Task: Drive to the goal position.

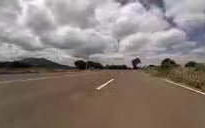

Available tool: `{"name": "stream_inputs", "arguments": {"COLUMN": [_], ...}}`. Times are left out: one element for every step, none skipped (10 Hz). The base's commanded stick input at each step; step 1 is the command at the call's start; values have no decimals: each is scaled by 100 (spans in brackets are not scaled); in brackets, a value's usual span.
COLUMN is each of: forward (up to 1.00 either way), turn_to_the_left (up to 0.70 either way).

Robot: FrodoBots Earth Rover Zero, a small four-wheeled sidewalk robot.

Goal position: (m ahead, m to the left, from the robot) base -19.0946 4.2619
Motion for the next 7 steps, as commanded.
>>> {"name": "stream_inputs", "arguments": {"forward": [85,85,85,85,85,85,85], "turn_to_the_left": [-15,-19,-22,-24,-24,-24,-24]}}
